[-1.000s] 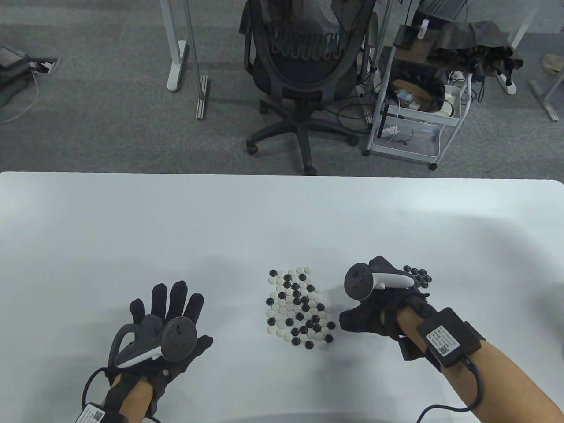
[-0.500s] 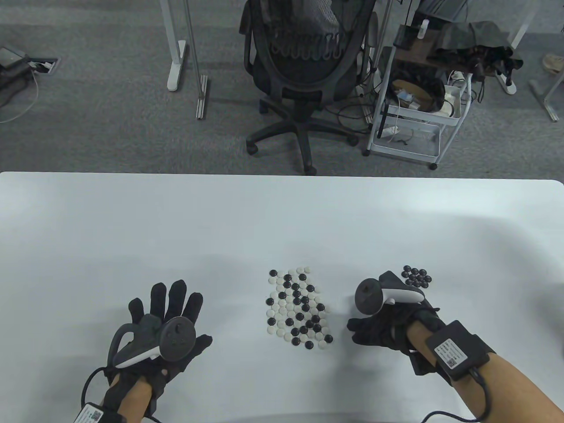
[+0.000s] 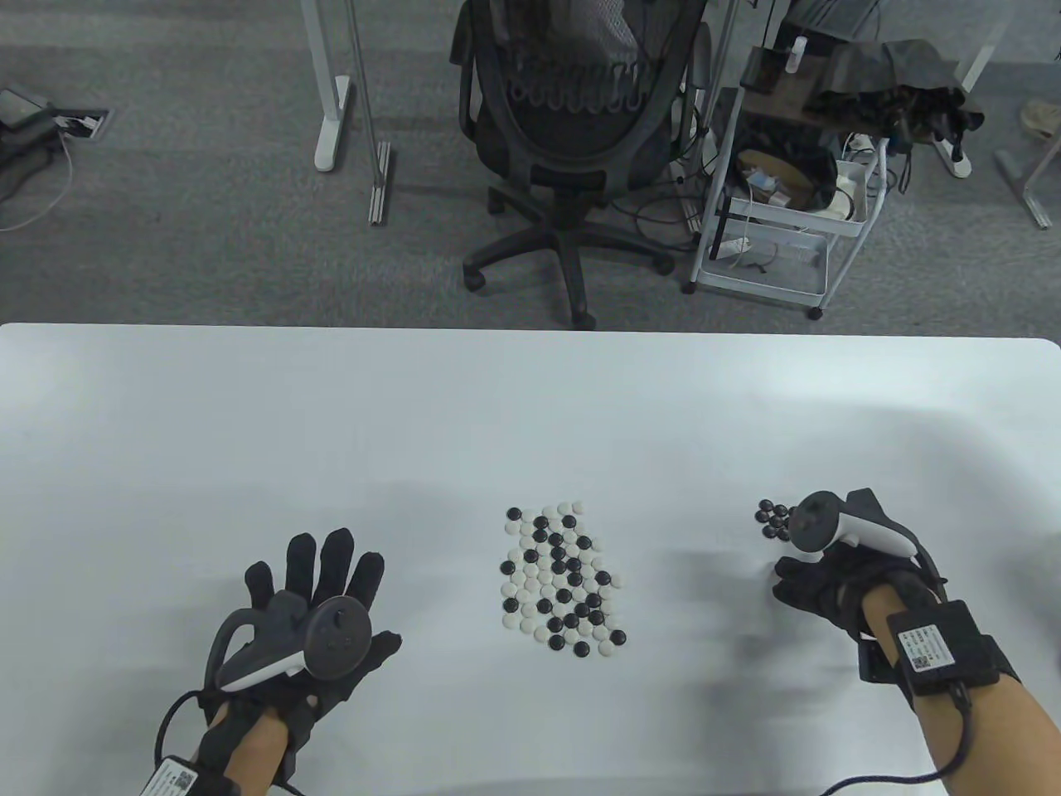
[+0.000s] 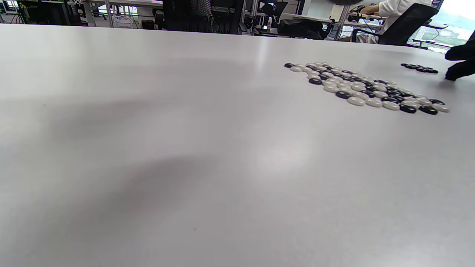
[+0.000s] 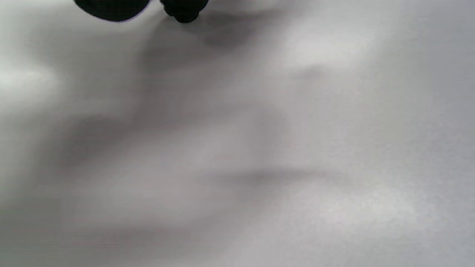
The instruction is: Go stone sorting task
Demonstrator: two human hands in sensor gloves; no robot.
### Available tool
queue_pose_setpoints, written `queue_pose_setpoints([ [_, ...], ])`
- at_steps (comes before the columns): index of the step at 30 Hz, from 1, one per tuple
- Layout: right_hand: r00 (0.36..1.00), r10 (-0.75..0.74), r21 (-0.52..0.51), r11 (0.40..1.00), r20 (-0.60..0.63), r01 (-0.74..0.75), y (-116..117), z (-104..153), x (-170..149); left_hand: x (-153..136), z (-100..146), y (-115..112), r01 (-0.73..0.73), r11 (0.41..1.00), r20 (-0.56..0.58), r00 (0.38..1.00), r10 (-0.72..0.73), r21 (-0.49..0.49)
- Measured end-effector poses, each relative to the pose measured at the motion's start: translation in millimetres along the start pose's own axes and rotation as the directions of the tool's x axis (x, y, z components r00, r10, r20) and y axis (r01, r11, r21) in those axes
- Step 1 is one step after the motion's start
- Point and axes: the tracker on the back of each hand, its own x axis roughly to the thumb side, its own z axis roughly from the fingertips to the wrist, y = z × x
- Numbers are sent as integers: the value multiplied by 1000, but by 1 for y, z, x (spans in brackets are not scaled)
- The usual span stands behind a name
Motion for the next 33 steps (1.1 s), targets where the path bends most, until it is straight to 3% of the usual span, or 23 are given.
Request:
queue_pose_setpoints([
  [10, 993, -107, 7, 994, -43, 108, -15, -14, -10, 0, 0, 0, -4, 1000, -4, 1000, 4, -2],
  [15, 973, -207, -61, 975, 105, 214, -35, 5, 2, -2, 0, 0, -12, 1000, -4, 1000, 12, 1],
  [21, 958, -110, 17, 994, 264, 109, -38, 34, 58, 0, -2, -1, -3, 1000, 0, 1000, 3, -13],
  [27, 909, 124, 82, 982, 397, -170, 0, 40, 135, 0, 0, 0, -2, 1000, -1, 1000, 2, -2],
  [33, 854, 217, 97, 951, 472, -295, 24, 38, 177, -1, 2, 1, -9, 1000, -2, 1000, 9, 13],
])
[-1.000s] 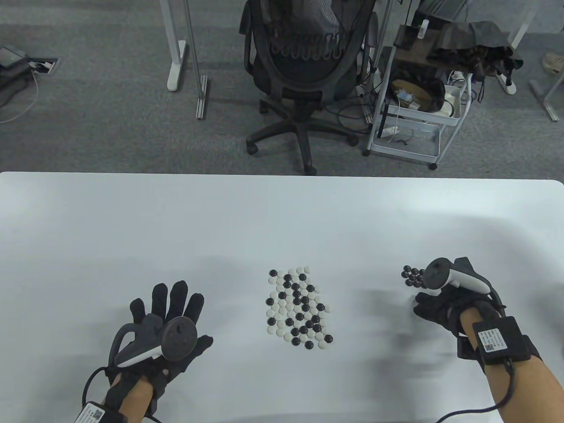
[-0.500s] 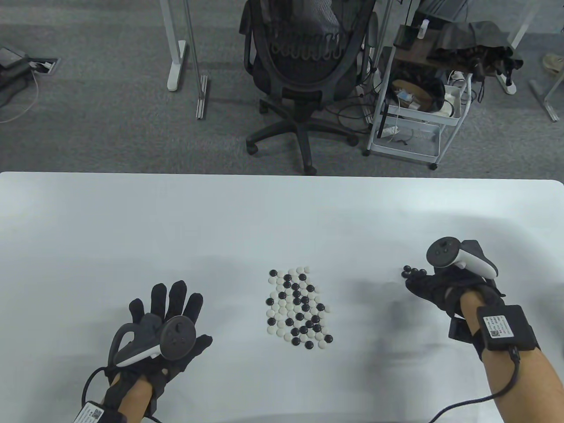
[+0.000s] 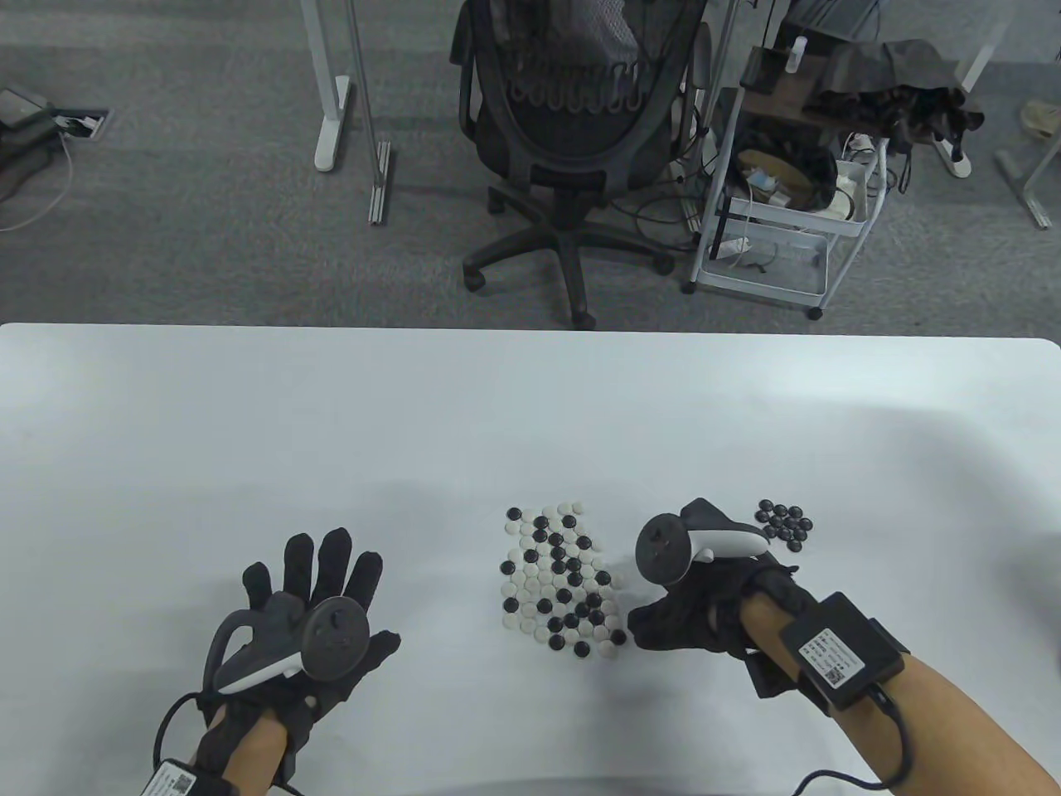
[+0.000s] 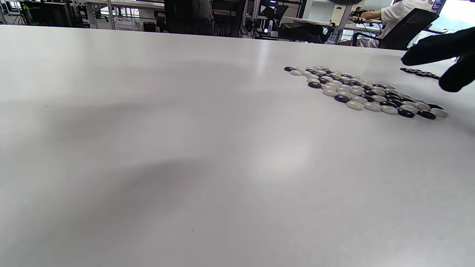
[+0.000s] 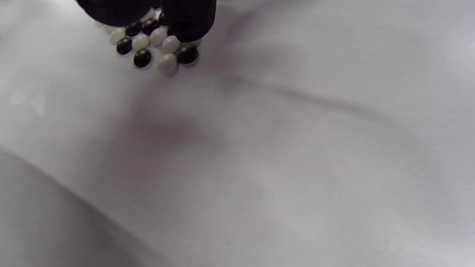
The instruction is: Go stone sorting task
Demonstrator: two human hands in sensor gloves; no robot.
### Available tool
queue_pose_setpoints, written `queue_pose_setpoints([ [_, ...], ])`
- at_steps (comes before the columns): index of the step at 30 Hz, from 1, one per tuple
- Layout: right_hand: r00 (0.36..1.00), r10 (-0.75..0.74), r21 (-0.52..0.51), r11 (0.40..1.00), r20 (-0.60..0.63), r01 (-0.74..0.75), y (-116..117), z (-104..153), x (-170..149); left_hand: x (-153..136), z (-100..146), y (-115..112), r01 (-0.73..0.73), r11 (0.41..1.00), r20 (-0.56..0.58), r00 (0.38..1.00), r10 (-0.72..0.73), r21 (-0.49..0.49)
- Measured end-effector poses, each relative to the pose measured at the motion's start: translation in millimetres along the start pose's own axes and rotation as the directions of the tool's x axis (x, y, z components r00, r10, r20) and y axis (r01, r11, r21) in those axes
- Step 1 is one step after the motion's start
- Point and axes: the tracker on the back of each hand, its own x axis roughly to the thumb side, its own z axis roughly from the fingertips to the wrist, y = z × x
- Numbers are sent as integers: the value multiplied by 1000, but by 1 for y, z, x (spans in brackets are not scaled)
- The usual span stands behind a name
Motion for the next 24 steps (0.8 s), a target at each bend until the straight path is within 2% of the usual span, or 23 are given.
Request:
queue_pose_setpoints([
  [7, 1000, 5, 32, 999, 24, -6, 16, -18, 4, -1, 1, 0, -6, 1000, 2, 1000, 6, 16],
  [12, 999, 25, 13, 1000, -23, -25, 28, -7, -13, -2, 2, 0, -9, 1000, 2, 1000, 9, 19],
  [17, 981, -109, -36, 994, -162, 105, 30, 16, -74, -2, 2, 0, -6, 1000, 4, 1000, 6, 23],
  [20, 941, -236, -94, 971, -244, 219, 30, 28, -114, -2, 2, 0, -2, 1000, 3, 1000, 2, 19],
  [24, 909, -281, -167, 957, -307, 239, 26, 33, -142, -1, 1, -1, 2, 1000, 2, 1000, -2, 11],
])
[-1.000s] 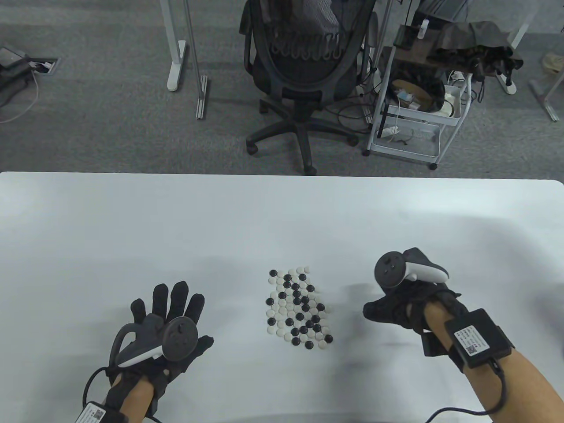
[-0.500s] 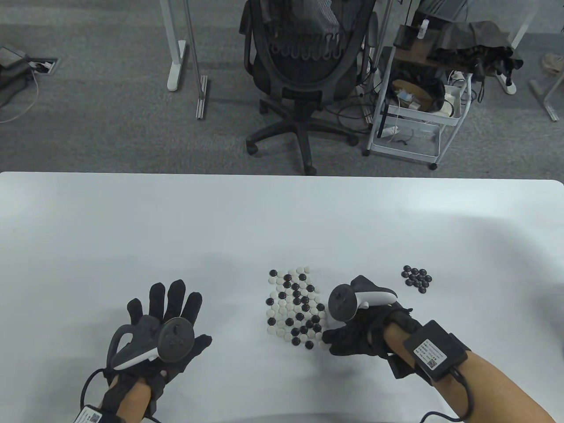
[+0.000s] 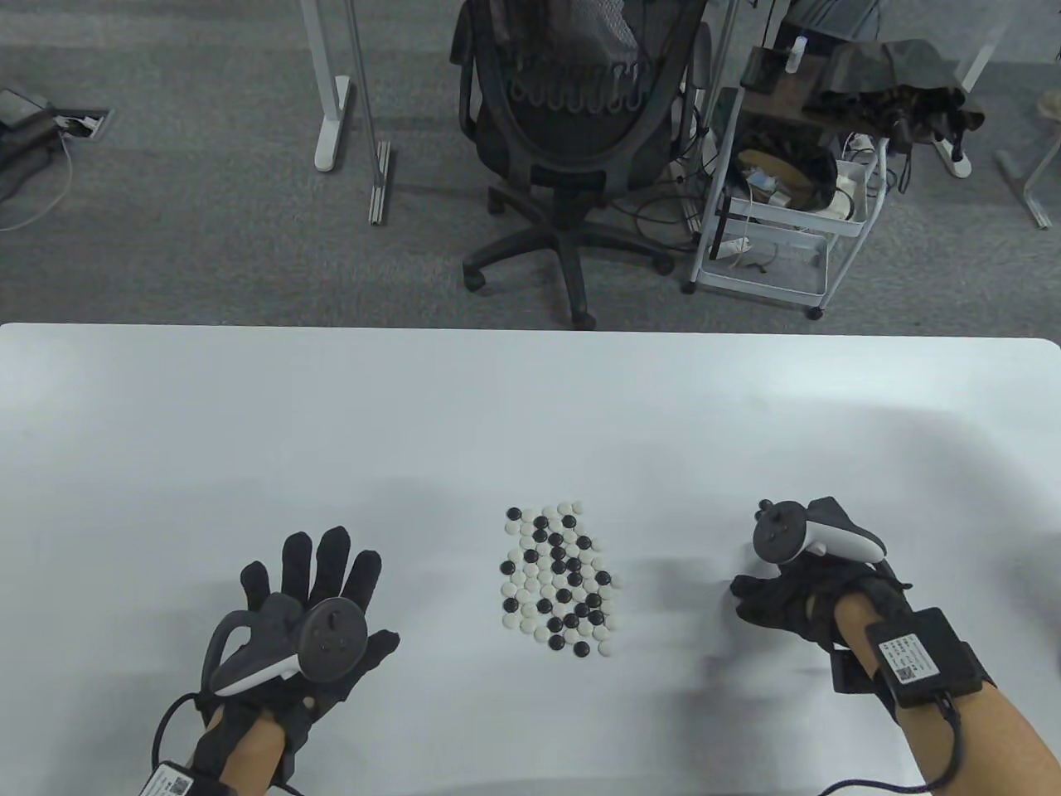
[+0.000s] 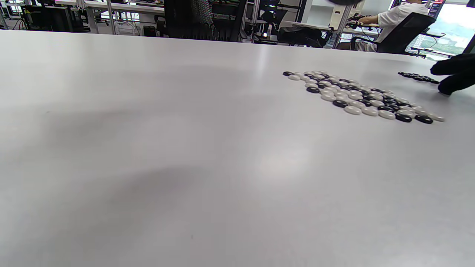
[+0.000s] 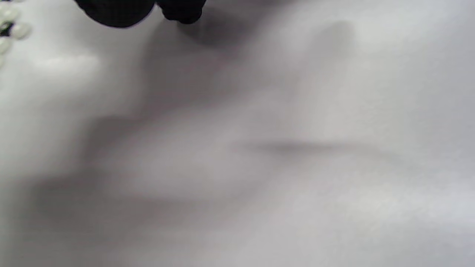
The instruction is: Go stone sorting task
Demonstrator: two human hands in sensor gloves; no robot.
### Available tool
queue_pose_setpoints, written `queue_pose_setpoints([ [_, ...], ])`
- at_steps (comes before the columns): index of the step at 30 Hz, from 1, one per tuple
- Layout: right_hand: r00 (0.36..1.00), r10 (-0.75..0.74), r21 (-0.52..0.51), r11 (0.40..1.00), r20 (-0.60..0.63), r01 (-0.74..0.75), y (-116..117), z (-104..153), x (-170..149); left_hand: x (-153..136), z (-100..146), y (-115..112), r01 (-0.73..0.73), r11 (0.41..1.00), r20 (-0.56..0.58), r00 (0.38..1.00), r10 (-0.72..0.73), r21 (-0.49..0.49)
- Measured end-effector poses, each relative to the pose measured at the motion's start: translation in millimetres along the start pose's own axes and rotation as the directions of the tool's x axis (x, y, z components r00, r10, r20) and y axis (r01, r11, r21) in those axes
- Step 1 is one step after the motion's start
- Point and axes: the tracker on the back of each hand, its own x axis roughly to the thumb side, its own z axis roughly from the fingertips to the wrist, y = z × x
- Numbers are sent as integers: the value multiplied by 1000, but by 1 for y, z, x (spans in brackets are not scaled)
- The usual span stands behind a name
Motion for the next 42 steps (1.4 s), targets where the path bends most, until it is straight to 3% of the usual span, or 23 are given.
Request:
queue_pose_setpoints([
  [15, 979, -159, -62, 986, -127, 152, -28, -16, -34, -1, 2, 1, -10, 1000, -16, 1000, 10, 4],
  [21, 973, -225, -108, 970, -55, 219, -41, -6, -30, -1, 1, 1, -8, 1000, -16, 1000, 8, -1],
  [24, 978, -210, -121, 970, 10, 210, -49, 6, -12, -2, 1, 2, -4, 1000, -22, 1000, 4, -2],
  [27, 992, -88, -83, 992, 90, 95, -45, 17, 27, -2, 2, 3, -8, 1000, -23, 1000, 8, 3],
  [30, 988, 56, -22, 998, 145, -54, -32, 23, 67, -2, 2, 2, -3, 1000, -24, 1000, 3, 4],
  [36, 908, 282, 7, 954, 310, -299, 9, 26, 151, 0, 1, 1, 4, 1000, -28, 1000, -4, -1],
  [42, 852, 339, 10, 927, 398, -374, 36, 21, 186, -1, 2, 2, 3, 1000, -29, 1000, -3, 9],
])
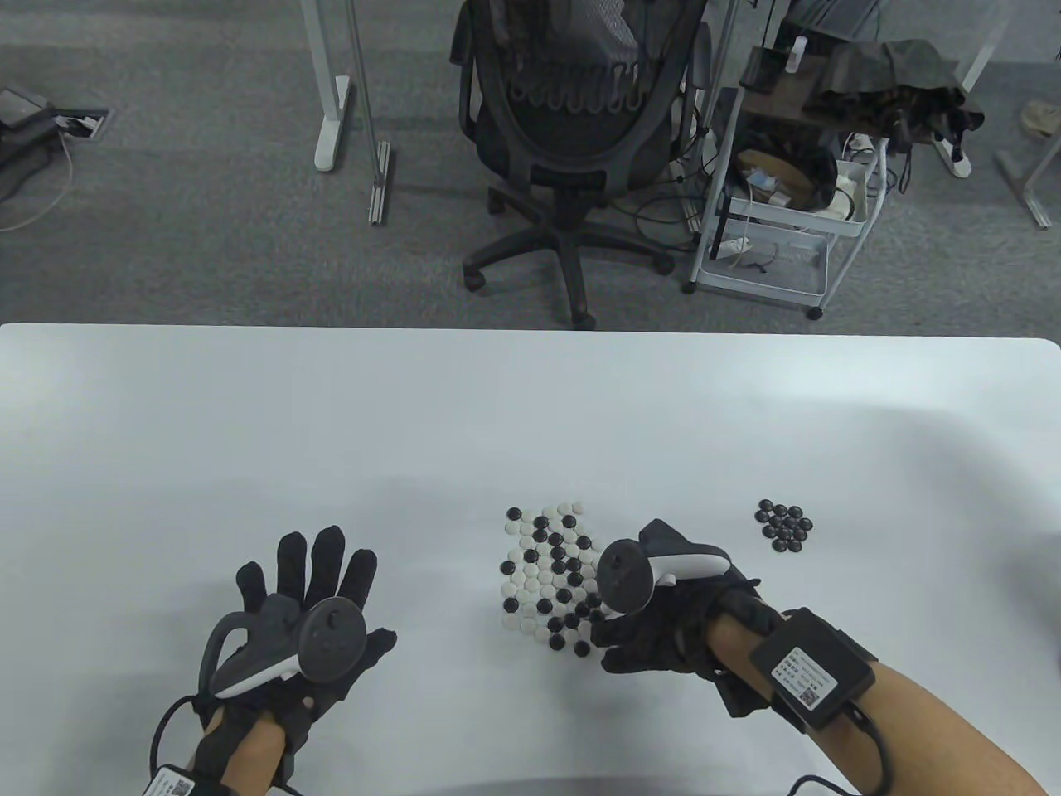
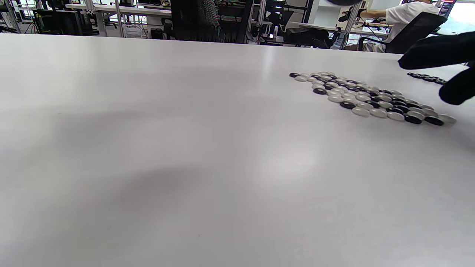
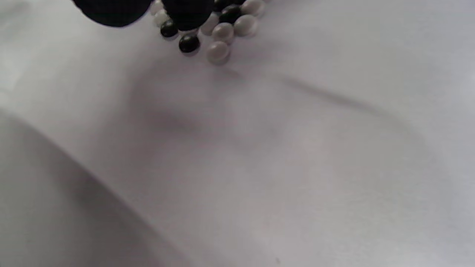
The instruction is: Go stone sorting task
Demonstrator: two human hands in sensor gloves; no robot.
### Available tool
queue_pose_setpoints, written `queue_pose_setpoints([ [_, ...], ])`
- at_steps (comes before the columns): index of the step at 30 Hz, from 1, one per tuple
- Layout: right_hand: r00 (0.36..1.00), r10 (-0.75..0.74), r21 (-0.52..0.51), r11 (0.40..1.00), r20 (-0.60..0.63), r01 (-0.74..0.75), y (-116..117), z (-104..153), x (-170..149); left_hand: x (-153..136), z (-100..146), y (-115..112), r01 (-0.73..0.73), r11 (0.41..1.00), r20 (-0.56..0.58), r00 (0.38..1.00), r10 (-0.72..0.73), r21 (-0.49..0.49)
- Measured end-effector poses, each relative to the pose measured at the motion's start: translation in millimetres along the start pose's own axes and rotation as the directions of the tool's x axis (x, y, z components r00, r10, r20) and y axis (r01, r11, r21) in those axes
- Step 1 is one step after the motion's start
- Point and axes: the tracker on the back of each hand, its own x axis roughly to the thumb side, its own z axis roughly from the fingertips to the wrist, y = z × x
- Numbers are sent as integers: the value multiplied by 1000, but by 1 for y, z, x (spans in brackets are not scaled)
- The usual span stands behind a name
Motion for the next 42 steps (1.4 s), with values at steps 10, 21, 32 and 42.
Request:
queue_pose_setpoints([
  [10, 998, 54, 2, 999, 26, -55, 24, -13, 7, -1, 1, 0, -4, 1000, 1, 1000, 4, 5],
  [21, 983, -107, -15, 994, -149, 106, 56, 41, -74, 0, -2, -2, 5, 1000, -1, 1000, -5, -15],
  [32, 845, -404, -225, 912, -351, 343, 44, 59, -185, 1, -3, -3, 5, 1000, -5, 1000, -5, -29],
  [42, 799, -444, -260, 894, -406, 364, 5, 38, -203, 0, 0, 0, -8, 1000, -12, 1000, 8, -17],
])
